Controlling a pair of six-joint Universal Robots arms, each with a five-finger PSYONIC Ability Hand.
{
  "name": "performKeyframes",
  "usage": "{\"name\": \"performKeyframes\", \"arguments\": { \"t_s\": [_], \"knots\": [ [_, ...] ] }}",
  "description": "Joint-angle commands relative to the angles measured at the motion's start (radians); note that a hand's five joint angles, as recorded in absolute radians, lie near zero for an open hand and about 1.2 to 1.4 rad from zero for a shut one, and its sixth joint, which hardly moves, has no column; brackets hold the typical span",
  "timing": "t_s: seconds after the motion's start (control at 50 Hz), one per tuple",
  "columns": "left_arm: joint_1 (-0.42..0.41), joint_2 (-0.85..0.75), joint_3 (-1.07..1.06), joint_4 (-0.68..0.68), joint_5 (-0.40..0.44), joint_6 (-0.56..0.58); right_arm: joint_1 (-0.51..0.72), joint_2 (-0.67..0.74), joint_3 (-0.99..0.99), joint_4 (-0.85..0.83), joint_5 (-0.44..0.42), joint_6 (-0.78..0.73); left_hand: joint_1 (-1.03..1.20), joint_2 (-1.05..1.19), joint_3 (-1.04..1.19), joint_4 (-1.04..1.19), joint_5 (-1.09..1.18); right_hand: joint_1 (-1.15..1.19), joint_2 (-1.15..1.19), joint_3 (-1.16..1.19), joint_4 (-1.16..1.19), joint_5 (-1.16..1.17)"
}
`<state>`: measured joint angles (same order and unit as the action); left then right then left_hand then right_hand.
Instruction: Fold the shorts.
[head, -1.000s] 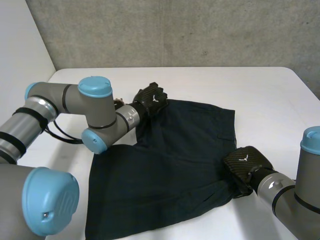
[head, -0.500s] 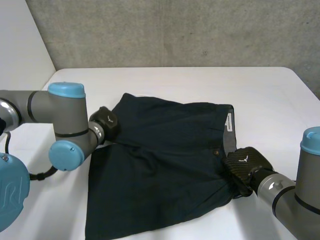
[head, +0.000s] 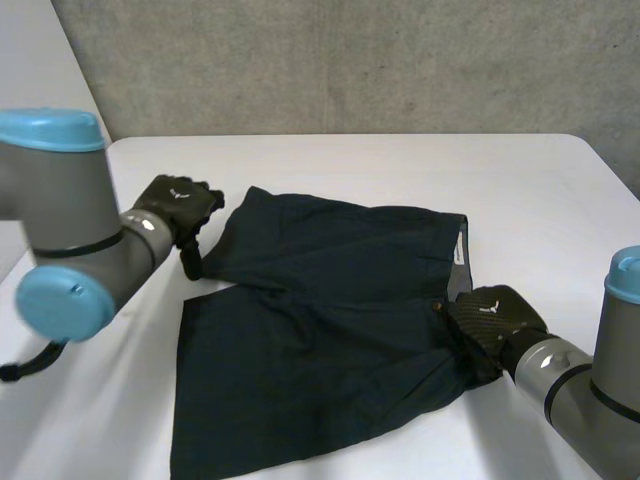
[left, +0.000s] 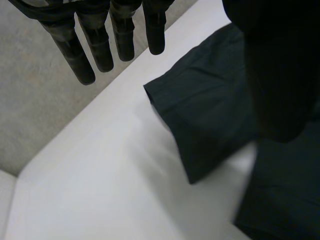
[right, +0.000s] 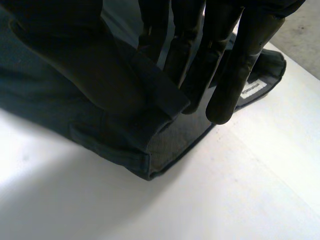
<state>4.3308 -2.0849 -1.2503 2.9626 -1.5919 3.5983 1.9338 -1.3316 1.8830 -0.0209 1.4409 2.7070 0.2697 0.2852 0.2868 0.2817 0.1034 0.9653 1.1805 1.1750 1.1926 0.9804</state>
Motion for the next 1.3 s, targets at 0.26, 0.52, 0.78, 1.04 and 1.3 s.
{"name": "performKeyframes", "arguments": {
  "t_s": [0.26,0.52,0.78,1.04,1.3],
  "knots": [
    [-0.063,0.477,-0.765,0.009,0.067,-0.222,-0.001,0.054,-0.173,-0.033,-0.01,0.428,0.111,0.096,0.094,0.099,0.103,0.431,0.216,0.221,0.204,0.241],
    [-0.121,0.396,-0.813,0.067,0.059,-0.325,-0.001,0.054,-0.18,-0.033,-0.007,0.435,0.129,0.113,0.112,0.117,0.12,0.431,0.216,0.221,0.204,0.241],
    [-0.21,0.31,-0.756,0.185,-0.134,-0.314,-0.003,0.052,-0.18,-0.028,-0.007,0.432,1.125,1.11,1.108,1.113,1.117,0.431,0.216,0.221,0.204,0.241],
    [-0.243,0.551,-0.707,0.055,-0.18,-0.145,-0.004,-0.135,-0.095,0.272,-0.068,-0.124,1.127,1.111,1.109,1.115,1.118,0.431,0.216,0.221,0.204,0.241],
    [-0.237,0.64,-0.703,-0.289,0.021,-0.122,-0.121,-0.322,0.027,0.628,-0.089,-0.48,1.127,1.111,1.109,1.115,1.118,0.431,0.216,0.221,0.204,0.241]
  ]
}}
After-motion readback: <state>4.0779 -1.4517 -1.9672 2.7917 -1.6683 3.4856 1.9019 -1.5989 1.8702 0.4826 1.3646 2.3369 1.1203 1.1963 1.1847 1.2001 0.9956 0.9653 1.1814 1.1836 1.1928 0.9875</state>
